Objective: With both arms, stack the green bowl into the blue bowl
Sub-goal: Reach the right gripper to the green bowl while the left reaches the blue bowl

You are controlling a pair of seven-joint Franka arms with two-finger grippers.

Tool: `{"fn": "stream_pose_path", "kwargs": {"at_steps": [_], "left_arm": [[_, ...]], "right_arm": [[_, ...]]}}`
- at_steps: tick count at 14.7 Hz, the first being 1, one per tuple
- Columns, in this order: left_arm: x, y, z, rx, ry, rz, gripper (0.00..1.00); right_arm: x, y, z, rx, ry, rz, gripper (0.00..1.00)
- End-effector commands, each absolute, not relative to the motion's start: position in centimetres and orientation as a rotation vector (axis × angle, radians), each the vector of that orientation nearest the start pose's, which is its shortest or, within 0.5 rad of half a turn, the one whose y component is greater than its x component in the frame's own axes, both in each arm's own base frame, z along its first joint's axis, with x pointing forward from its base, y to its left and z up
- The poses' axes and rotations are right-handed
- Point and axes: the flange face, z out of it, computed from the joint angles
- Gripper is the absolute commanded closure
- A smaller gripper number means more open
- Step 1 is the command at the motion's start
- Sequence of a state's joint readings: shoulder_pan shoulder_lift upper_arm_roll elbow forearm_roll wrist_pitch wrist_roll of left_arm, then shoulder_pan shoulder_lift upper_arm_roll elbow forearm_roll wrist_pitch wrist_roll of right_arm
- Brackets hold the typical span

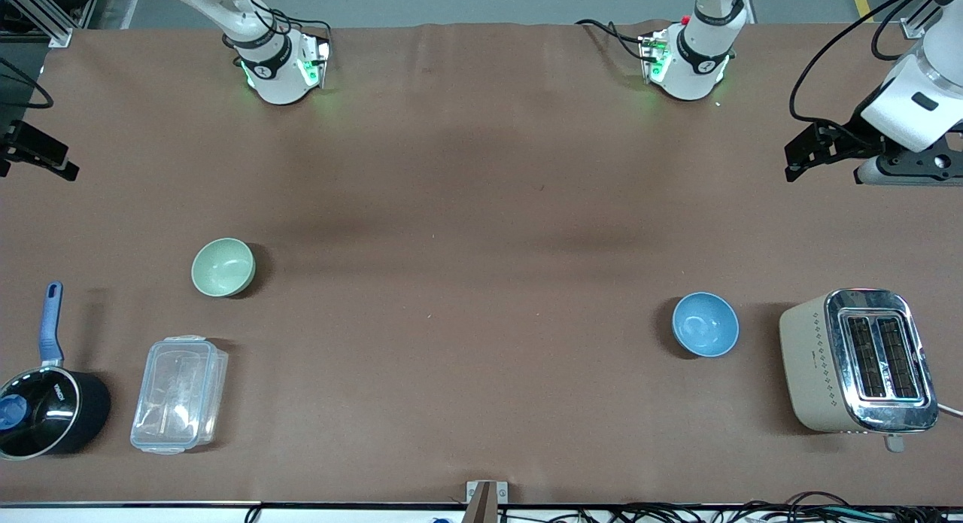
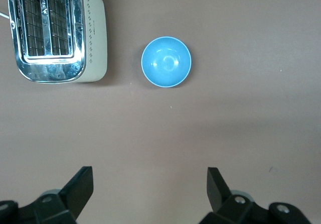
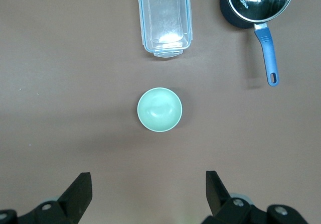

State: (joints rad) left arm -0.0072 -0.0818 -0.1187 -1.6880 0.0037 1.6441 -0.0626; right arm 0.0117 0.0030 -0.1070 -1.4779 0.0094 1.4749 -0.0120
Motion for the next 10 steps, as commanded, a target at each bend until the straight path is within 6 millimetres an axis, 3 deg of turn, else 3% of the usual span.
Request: {"fn": "stream_pose_path", "kwargs": {"at_steps": [1,4,8,10], "left_arm": [[53.7,-6.4,62.1,-3.134,0.101,-0.039,0.0],[56.6,-5.3,60.3,-3.123,0.085,0.0,0.0],[62.5,-3.7,50.5,-3.08,0.063,0.043,0.0],[64.9,-2.6,45.1,-3.09,0.021,0.046,0.0]], "right_arm": [[54.0,-5.2,65.8,-3.135,0.11,0.019,0.0],[53.9,-5.2,65.9,-3.135,0.11,0.017,0.0],[54.0,-5.4,65.7,-3.135,0.11,0.024,0.0],[54.8,-5.8,63.1,-3.147,0.043,0.09,0.0]]}}
